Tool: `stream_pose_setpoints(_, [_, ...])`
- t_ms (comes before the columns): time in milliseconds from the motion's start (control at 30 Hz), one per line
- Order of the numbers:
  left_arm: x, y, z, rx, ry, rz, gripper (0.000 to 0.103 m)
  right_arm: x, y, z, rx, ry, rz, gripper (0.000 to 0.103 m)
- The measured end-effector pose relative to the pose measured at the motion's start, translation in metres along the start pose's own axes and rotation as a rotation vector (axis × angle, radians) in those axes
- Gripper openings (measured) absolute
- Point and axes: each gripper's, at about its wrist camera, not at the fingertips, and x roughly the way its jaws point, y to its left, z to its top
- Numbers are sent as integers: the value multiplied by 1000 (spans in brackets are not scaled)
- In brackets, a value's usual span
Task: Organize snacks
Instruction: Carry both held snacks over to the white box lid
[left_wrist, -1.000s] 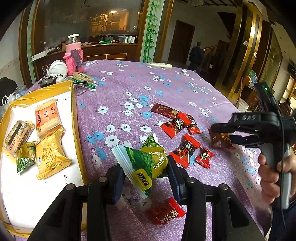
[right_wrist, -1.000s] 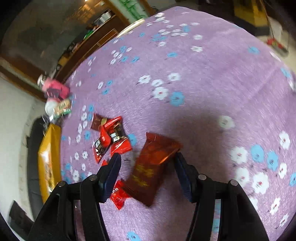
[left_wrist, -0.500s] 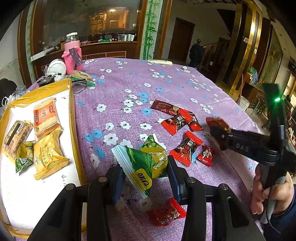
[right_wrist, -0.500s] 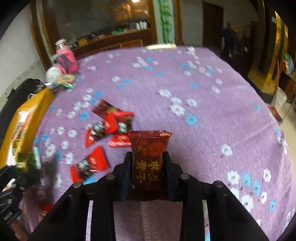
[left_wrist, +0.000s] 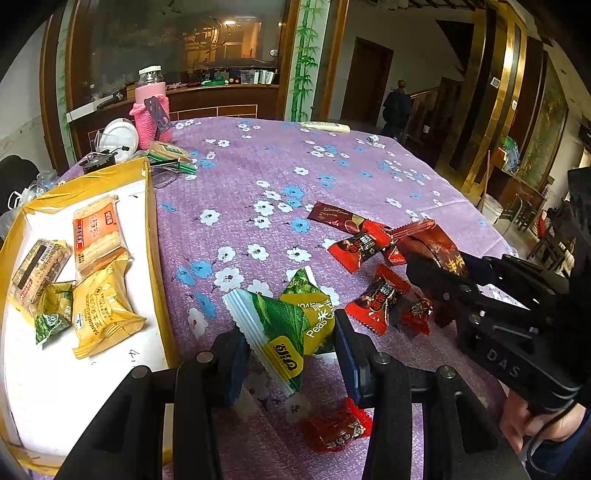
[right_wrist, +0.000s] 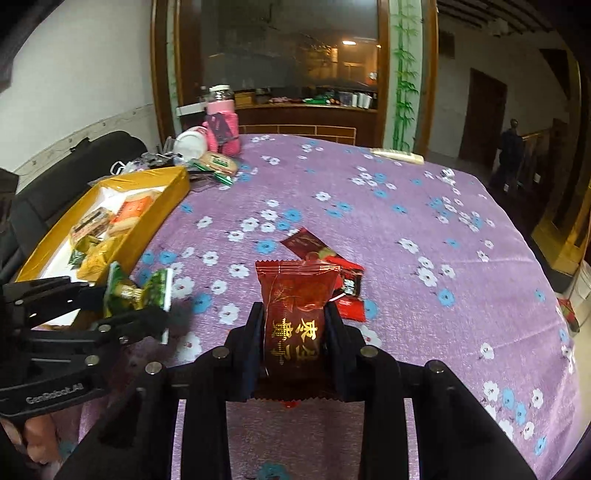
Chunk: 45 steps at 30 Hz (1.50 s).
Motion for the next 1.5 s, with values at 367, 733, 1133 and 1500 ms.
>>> stream_pose_setpoints(367, [-8,1,0,6,-59,66,45,-6,9,0,-33,-21,27,30])
stream_pose_setpoints(733, [-9,2,1,4,-76,86,45,-7,8,0,-33,-29,30,30])
stream_pose_setpoints(1133, [-15,5,2,-10,-104,98,45,-9,5,1,-15,-37,37,30])
stream_pose_setpoints(1500, [-38,12,-1,-28,-147,112,45,-23,4,5,78,-33,94,30])
